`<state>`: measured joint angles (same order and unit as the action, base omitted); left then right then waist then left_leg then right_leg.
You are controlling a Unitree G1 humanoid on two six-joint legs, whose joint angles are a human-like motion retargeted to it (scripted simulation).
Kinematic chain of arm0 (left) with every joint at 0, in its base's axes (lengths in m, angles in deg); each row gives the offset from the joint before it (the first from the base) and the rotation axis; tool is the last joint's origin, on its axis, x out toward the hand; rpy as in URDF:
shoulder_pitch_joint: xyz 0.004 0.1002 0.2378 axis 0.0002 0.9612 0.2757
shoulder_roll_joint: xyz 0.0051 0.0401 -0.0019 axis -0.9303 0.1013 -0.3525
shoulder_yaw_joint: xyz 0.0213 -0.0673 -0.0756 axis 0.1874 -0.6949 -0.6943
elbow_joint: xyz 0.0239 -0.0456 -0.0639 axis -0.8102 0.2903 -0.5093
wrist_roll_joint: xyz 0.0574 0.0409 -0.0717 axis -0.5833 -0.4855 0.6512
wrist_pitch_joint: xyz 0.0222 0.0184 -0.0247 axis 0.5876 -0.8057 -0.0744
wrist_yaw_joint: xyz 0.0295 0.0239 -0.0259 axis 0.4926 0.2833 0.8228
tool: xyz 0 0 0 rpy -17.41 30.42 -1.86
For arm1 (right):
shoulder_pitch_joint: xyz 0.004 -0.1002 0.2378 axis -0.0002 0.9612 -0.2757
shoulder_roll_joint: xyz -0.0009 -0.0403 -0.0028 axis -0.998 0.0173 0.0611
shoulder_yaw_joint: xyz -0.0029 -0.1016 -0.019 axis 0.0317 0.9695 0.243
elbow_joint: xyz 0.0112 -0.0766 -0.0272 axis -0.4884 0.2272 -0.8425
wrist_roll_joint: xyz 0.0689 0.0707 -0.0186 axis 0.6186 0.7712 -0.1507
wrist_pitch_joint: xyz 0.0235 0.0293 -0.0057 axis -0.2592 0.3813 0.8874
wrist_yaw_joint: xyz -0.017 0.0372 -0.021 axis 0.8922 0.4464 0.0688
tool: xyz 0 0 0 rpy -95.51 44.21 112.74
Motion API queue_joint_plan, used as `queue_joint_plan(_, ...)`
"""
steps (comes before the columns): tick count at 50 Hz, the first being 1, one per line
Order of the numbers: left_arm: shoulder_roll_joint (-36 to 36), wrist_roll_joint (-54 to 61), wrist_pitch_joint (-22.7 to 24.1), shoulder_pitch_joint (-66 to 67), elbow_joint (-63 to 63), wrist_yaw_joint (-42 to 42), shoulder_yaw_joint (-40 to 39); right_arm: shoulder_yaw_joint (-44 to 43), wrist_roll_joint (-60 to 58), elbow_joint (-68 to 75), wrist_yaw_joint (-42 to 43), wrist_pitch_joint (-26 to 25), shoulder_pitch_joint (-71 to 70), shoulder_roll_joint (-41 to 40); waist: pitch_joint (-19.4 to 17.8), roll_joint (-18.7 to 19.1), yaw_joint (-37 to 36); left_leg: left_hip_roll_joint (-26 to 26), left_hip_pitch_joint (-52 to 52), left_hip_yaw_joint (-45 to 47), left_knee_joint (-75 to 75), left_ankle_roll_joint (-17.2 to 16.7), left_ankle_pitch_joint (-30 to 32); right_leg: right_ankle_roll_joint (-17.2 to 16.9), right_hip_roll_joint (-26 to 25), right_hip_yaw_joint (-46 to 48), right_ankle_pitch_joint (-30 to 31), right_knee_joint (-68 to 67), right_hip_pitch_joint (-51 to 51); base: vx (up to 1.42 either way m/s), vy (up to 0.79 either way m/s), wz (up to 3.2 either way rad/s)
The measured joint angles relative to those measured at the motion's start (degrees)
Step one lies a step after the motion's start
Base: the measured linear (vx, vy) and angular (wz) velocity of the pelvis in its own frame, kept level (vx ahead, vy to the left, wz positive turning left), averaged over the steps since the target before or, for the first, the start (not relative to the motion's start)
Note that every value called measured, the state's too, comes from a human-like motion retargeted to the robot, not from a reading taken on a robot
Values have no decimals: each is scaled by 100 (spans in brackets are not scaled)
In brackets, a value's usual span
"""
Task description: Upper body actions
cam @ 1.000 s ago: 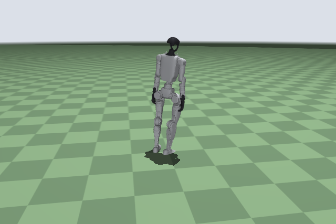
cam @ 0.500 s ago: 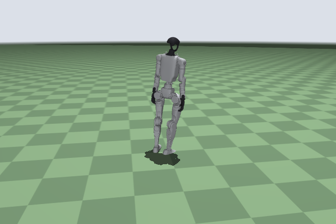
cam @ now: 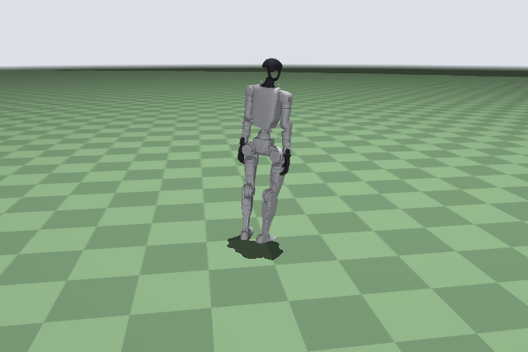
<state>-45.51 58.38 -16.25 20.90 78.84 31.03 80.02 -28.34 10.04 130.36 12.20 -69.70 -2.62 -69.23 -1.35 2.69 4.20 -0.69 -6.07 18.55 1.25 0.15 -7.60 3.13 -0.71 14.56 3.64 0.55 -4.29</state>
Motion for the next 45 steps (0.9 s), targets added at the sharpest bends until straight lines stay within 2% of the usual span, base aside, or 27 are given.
queue_joint_plan(45,13,28,-14,-8,-1,40,-39,13,-15,-7,-50,-44,6,-17,42,26,39,9,13,13,-5,-3,-10,2,-17,-13,-10,0,22,0,0,0)
